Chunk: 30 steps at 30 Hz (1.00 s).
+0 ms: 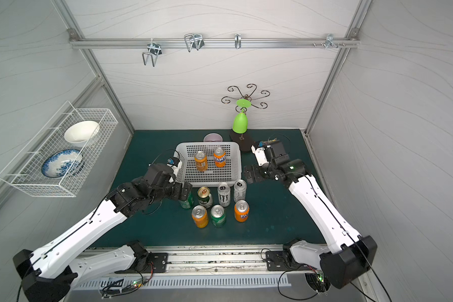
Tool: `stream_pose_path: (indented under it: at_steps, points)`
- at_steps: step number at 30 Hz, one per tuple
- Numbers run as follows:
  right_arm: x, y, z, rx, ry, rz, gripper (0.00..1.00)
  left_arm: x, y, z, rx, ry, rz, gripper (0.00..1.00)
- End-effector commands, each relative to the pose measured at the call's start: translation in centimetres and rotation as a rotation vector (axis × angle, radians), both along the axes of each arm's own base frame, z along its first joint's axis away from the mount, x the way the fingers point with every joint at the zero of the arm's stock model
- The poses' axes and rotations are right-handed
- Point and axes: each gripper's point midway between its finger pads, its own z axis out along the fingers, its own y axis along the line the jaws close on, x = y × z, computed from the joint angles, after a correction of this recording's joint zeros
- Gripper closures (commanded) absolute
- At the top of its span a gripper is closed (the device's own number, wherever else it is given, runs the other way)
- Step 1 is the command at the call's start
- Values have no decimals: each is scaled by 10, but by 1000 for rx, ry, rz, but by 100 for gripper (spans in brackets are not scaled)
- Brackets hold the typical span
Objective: Take out the drinks from the basket
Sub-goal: Place the drink at the center of the board, then pick up the drink from the basket.
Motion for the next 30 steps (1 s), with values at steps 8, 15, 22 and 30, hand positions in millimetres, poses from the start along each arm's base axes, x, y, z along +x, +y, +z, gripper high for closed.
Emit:
stream_pose_path:
  at_steps: [8, 15, 22, 30]
  points:
    - [64, 86, -15, -79, -29, 126, 1, 18, 13, 19, -69, -81, 46, 1]
    - [106, 125, -49, -153, 4, 166, 1, 20, 13, 14, -53, -71, 46, 1]
    - [142, 143, -79, -211, 15, 171, 1, 21, 13, 11, -54, -70, 51, 2]
    - [168, 149, -108, -233, 46, 158, 1, 20, 13, 12, -57, -72, 50, 2]
